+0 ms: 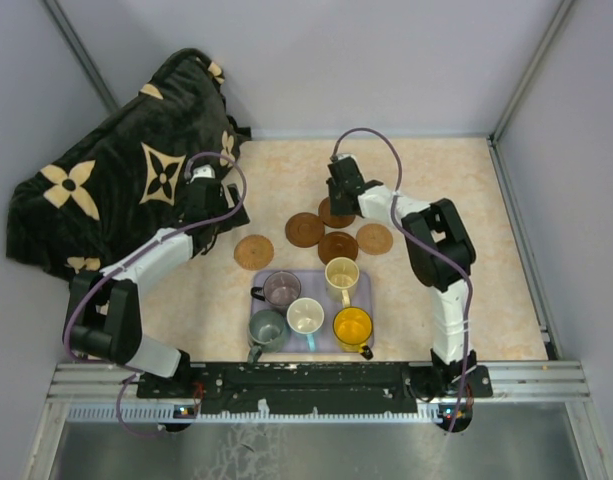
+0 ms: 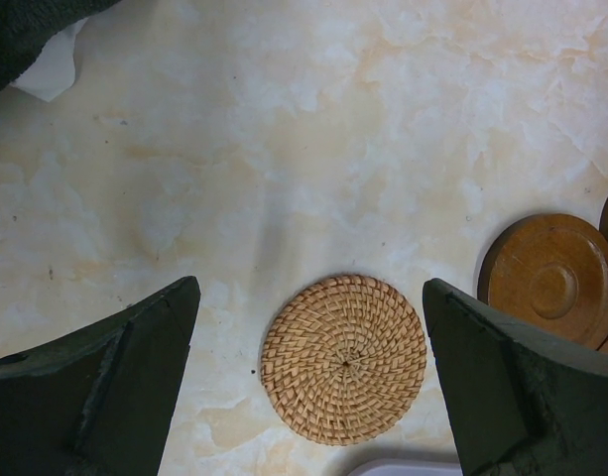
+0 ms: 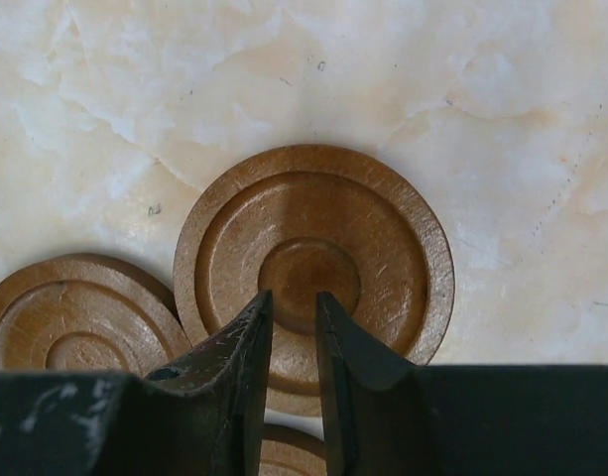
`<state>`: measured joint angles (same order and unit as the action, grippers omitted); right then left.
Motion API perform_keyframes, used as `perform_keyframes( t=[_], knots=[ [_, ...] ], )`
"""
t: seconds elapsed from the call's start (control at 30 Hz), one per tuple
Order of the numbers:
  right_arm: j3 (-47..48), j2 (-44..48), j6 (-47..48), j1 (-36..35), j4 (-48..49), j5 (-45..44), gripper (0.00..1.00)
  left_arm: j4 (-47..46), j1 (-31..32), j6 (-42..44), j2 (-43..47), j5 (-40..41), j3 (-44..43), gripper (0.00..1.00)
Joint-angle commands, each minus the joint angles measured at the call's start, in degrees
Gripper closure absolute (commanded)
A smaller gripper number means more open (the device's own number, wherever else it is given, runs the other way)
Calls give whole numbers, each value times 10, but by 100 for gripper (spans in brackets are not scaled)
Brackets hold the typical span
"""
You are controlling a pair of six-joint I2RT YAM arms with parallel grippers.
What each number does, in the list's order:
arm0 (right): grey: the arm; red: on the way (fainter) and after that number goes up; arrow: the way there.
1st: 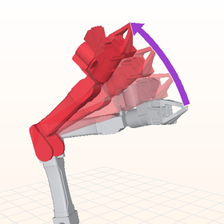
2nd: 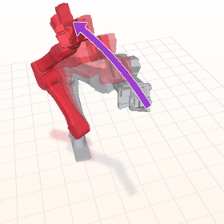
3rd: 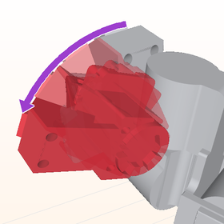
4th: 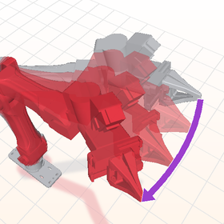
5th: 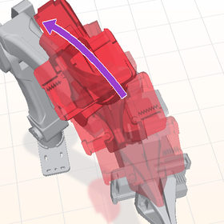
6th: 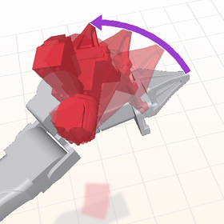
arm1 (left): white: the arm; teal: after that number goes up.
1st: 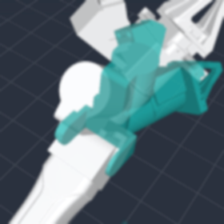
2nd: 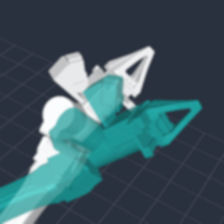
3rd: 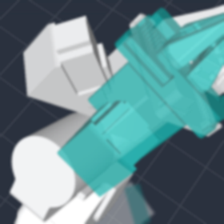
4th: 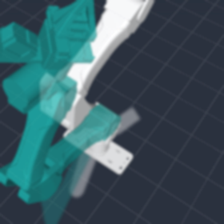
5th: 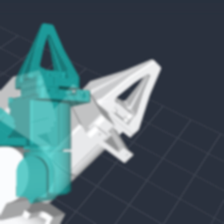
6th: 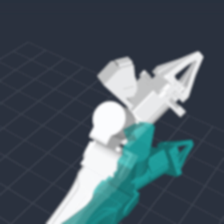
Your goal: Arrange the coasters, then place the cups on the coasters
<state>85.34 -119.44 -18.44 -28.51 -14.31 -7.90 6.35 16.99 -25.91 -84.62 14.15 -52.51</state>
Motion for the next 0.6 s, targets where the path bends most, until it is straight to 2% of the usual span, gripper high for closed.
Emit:
perform_keyframes(
  t=[0.0,0.23,0.57],
  knots=[
    [31,-19,-9,-4,-15,-9,74,-11,-4,-7,12,3,7,1],
    [18,-29,-60,5,-78,-93,75,-9,-5,-5,15,0,9,0],
    [-89,33,-111,88,-57,-128,76,-6,-5,-7,21,-8,10,1]
  ],
)
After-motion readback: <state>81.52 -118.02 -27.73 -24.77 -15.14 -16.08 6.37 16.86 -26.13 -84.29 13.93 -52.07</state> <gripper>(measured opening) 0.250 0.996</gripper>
